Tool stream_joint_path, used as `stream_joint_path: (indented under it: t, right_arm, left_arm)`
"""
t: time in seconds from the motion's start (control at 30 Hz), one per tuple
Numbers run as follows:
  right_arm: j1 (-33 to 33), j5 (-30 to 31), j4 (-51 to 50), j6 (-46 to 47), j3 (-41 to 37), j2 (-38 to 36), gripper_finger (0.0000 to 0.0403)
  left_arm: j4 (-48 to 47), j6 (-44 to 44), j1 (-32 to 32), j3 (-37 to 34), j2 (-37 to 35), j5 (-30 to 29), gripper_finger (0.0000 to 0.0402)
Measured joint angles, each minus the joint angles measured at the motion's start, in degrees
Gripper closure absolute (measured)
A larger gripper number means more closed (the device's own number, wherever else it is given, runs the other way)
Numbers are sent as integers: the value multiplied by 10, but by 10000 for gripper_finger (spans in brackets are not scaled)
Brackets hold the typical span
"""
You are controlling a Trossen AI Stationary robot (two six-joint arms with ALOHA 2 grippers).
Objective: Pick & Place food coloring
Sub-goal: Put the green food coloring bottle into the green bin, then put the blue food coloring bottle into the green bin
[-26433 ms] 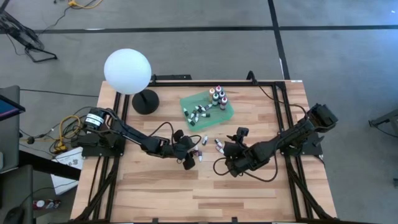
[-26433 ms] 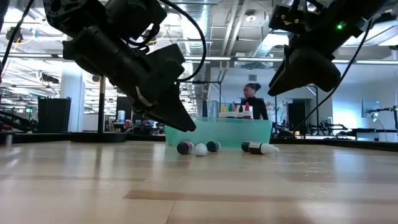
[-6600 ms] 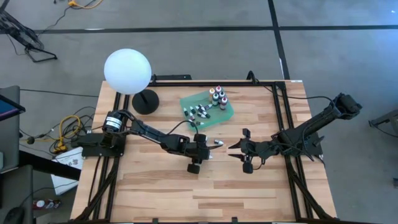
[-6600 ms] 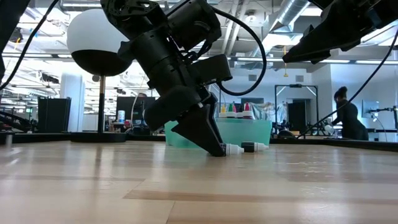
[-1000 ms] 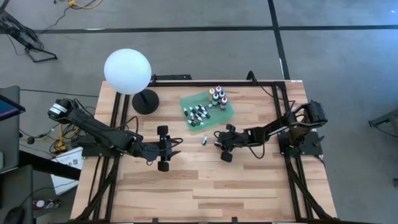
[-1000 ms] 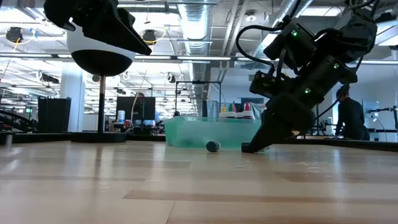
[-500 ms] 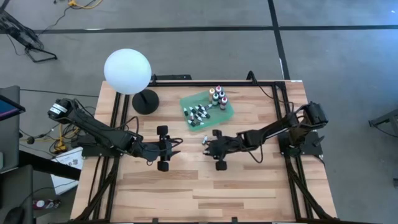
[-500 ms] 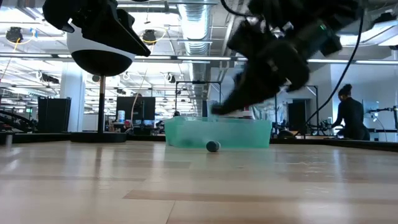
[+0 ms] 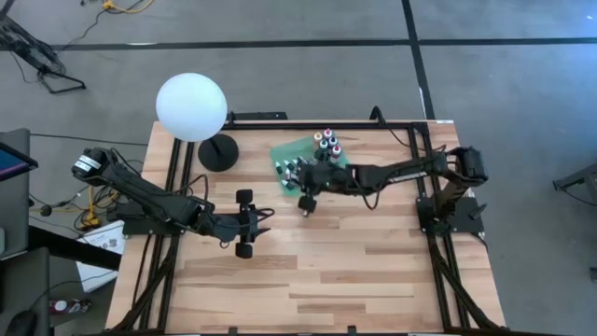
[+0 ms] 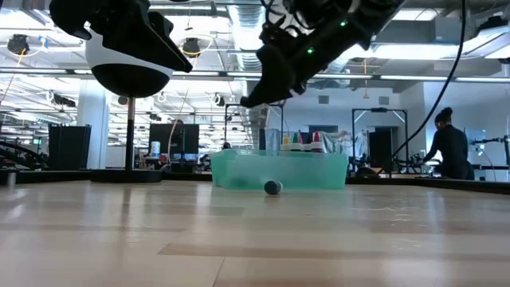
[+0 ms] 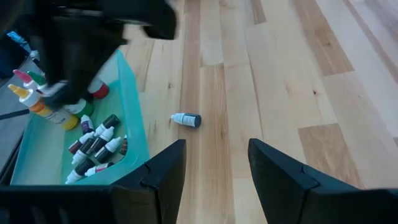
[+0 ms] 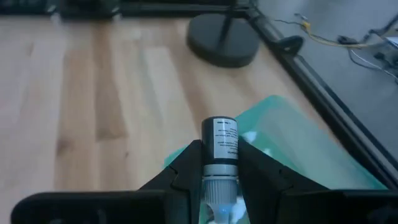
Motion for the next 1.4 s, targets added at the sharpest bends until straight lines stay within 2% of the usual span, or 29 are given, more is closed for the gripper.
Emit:
stream_joint_path:
  t: [0.1, 0.27, 0.43, 0.7, 0.93, 1.1, 1.4]
  right_arm:
    - [-20, -5, 19, 11, 2, 0, 321]
    - [-50, -63, 86, 18, 2, 10, 321]
    - [-66, -68, 140, 36, 3, 35, 321]
    - [-83, -86, 162, 72, 2, 85, 321]
    - [-89, -86, 154, 83, 2, 87, 318]
    - [-91, -86, 155, 94, 2, 87, 300]
    - [-91, -85, 144, 89, 2, 84, 241]
  left_arm:
    - [0, 0, 0, 0, 0, 0, 233]
    - [0, 2, 0, 0, 0, 0, 233]
    - [0, 2, 0, 0, 0, 1, 233]
    - [0, 1, 0, 0, 0, 6, 232]
    - [0, -1, 0, 0, 0, 6, 232]
    - [-1, -2, 0, 0, 0, 6, 232]
    - [-1, -3, 0, 0, 0, 13, 233]
